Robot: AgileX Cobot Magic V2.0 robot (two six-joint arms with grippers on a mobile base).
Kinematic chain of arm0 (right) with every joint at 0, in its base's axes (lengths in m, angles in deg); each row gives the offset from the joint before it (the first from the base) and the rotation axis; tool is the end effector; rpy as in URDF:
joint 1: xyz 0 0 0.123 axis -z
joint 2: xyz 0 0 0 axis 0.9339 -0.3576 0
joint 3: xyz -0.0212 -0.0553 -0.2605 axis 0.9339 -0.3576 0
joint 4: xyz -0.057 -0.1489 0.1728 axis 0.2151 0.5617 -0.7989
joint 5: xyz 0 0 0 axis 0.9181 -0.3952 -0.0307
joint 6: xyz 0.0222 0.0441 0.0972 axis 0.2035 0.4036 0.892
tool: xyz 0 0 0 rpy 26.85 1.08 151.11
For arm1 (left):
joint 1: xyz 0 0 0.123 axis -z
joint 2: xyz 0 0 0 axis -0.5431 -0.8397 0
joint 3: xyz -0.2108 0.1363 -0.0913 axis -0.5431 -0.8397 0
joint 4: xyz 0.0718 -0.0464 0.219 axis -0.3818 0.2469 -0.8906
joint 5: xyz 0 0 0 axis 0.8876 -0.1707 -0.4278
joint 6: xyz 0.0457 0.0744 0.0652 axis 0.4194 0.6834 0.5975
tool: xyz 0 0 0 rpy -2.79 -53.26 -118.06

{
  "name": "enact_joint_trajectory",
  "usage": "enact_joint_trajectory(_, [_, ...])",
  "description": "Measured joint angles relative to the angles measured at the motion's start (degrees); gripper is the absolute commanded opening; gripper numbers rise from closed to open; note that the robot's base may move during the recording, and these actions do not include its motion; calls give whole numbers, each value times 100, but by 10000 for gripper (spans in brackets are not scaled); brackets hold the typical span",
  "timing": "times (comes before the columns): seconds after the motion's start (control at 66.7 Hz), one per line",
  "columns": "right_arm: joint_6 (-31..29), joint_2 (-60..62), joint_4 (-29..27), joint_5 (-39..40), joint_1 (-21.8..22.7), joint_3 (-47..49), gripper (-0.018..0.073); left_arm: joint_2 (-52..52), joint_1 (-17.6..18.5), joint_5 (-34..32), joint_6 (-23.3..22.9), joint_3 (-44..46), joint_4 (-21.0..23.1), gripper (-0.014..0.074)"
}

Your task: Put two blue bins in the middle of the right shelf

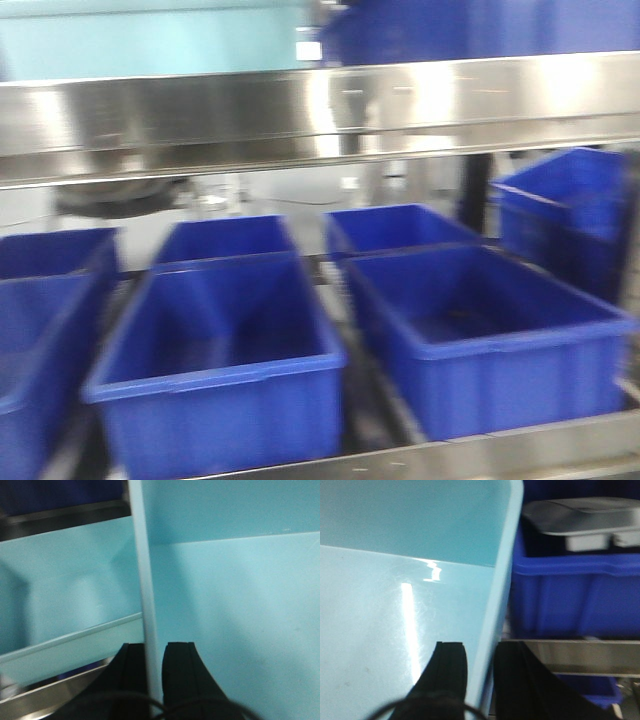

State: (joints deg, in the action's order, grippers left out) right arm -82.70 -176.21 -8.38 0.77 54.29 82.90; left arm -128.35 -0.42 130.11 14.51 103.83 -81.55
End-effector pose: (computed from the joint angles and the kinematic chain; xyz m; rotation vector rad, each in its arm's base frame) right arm 0.3055 0.0901 0.4829 -0.2568 2.0752 0.2822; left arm 0.3000 -0.1668 0.4820 0.2717 2.1272 -0.2545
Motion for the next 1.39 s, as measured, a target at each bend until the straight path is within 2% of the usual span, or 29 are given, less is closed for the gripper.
enact_joint_trajectory(1.394, [0, 0, -23, 9, 0, 0, -165, 0, 0, 0, 0, 10, -22, -111])
